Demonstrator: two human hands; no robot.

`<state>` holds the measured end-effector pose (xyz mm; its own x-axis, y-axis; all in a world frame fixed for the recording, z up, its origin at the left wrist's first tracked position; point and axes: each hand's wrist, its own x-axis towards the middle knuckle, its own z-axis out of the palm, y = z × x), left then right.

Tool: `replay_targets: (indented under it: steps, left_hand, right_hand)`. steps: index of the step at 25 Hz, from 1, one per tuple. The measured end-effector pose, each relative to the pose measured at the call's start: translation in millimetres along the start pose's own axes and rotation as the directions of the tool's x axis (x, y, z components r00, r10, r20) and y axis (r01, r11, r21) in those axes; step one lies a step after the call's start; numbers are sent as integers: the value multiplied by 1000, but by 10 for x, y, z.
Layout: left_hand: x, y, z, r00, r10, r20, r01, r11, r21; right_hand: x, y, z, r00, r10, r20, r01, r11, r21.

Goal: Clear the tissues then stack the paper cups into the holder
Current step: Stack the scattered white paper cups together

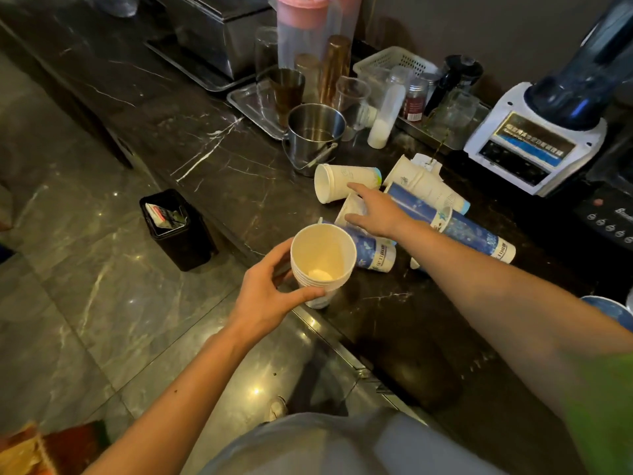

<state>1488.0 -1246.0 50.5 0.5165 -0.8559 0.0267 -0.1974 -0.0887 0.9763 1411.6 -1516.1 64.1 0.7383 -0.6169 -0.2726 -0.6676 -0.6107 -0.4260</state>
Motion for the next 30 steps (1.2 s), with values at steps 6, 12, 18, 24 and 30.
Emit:
replay_targets:
  steps: [6, 12, 18, 24, 30]
  left_hand:
    - [141, -23, -200, 1000, -21, 6, 22, 1000, -8]
    - [401, 13, -345, 999, -12, -41, 13, 1000, 12]
    - [687, 28, -500, 992, -17, -125, 21, 999, 35]
    - [991, -28, -446, 985, -35, -170, 46, 997, 59]
    - [1207, -138, -492, 996, -30, -80, 35, 997, 63]
  right_hand:
    - [151, 13, 135, 998, 52, 31, -47, 988, -147]
    - [48, 49, -39, 980, -54, -194, 38, 996, -85]
    - [-278, -231, -524, 820, -12, -572, 357, 791, 496]
    - [-430, -649, -664, 775, -150, -614, 612, 419, 671]
    - [-242, -738, -249, 883, -252, -395, 468, 526, 710]
